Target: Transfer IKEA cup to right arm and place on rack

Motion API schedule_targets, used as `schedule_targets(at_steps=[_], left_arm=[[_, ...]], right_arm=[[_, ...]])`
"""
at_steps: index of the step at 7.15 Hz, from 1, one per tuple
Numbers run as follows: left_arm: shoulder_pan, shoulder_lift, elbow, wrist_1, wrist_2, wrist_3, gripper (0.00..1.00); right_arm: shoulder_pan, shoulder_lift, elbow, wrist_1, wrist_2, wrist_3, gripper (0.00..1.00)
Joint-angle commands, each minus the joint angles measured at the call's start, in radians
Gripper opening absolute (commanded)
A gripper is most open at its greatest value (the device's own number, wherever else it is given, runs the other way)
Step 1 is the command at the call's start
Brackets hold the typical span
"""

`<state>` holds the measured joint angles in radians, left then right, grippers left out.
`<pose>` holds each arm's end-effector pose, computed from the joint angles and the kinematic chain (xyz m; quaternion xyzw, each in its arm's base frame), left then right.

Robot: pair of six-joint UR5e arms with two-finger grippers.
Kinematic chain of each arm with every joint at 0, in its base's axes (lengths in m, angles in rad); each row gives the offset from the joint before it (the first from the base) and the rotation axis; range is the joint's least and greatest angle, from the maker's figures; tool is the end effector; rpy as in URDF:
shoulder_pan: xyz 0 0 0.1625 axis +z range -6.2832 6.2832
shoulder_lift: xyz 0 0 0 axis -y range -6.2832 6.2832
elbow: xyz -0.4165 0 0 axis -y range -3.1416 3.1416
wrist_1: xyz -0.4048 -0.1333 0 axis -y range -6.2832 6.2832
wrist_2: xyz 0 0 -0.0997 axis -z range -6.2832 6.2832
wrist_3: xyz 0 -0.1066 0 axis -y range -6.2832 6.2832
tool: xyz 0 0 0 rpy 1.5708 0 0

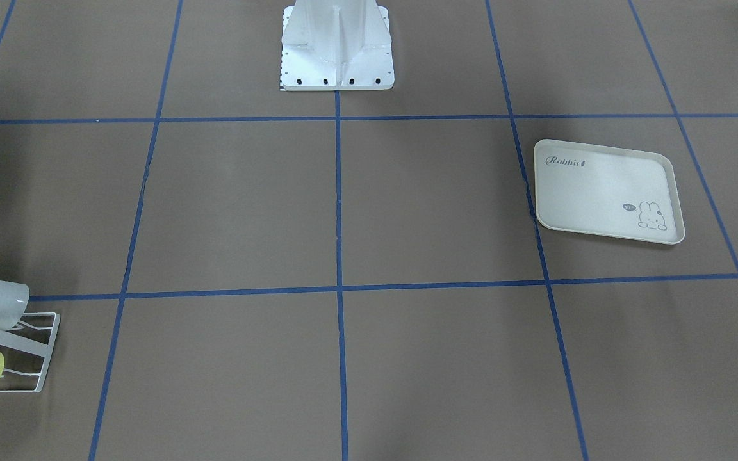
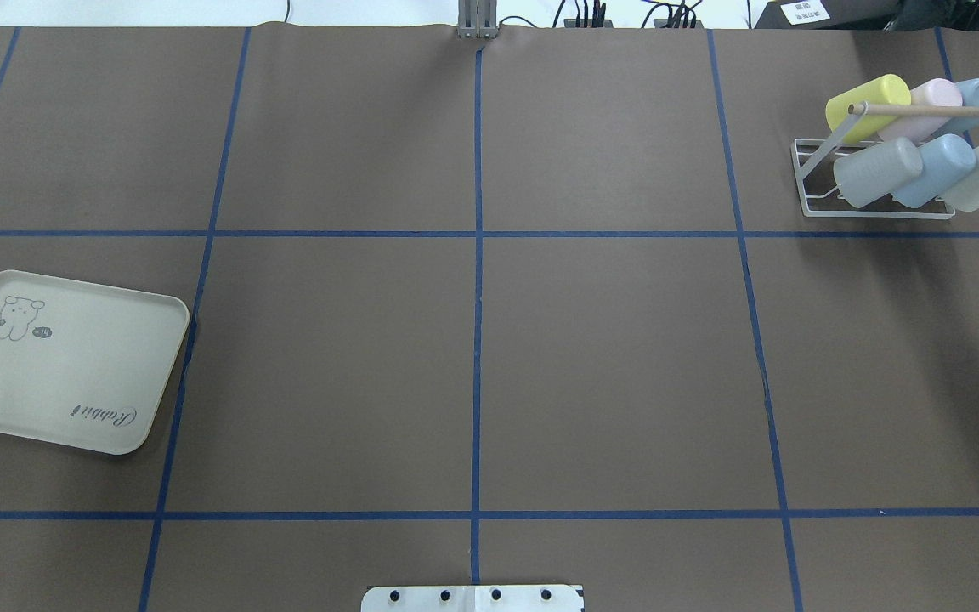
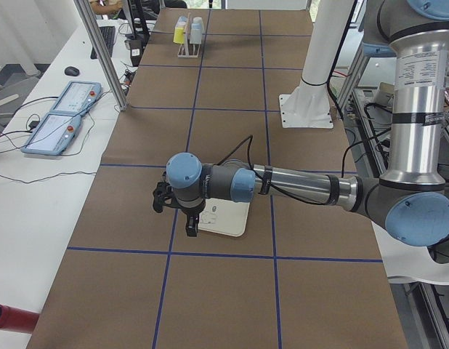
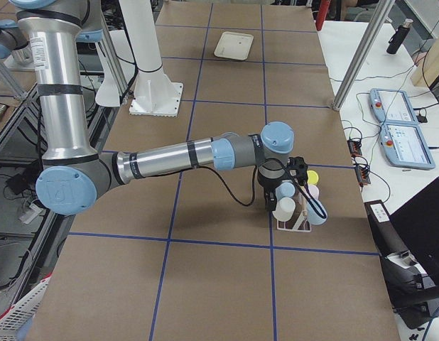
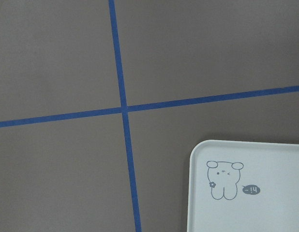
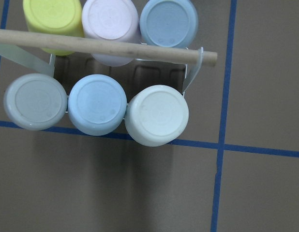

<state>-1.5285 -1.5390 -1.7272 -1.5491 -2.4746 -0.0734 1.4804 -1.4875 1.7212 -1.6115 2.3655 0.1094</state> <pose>-0.0286 -0.4960 0.5838 0.0210 0.4380 0.0085 0.8987 0.0082 -0.5436 0.5380 0.0500 -0.3921 -0.0286 0.9181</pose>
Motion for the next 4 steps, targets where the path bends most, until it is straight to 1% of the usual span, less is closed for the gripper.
schedule_targets(at_steps=[1, 3, 4], left_arm=[[-0.001, 0.003, -0.005, -0.002, -0.004, 0.0, 1.0], [0.001, -0.01, 0.027, 0.0, 0.002, 0.0, 1.0], [0.001, -0.015, 0.026, 0.0, 0.002, 0.0, 1.0]], right_arm=[[0.0, -0.052, -0.005, 0.004, 0.011, -0.01, 1.0], [-0.031, -0.043, -0.018, 0.004, 0.018, 0.003, 1.0], [-0.034, -0.04, -0.014, 0.004, 0.011, -0.002, 1.0]])
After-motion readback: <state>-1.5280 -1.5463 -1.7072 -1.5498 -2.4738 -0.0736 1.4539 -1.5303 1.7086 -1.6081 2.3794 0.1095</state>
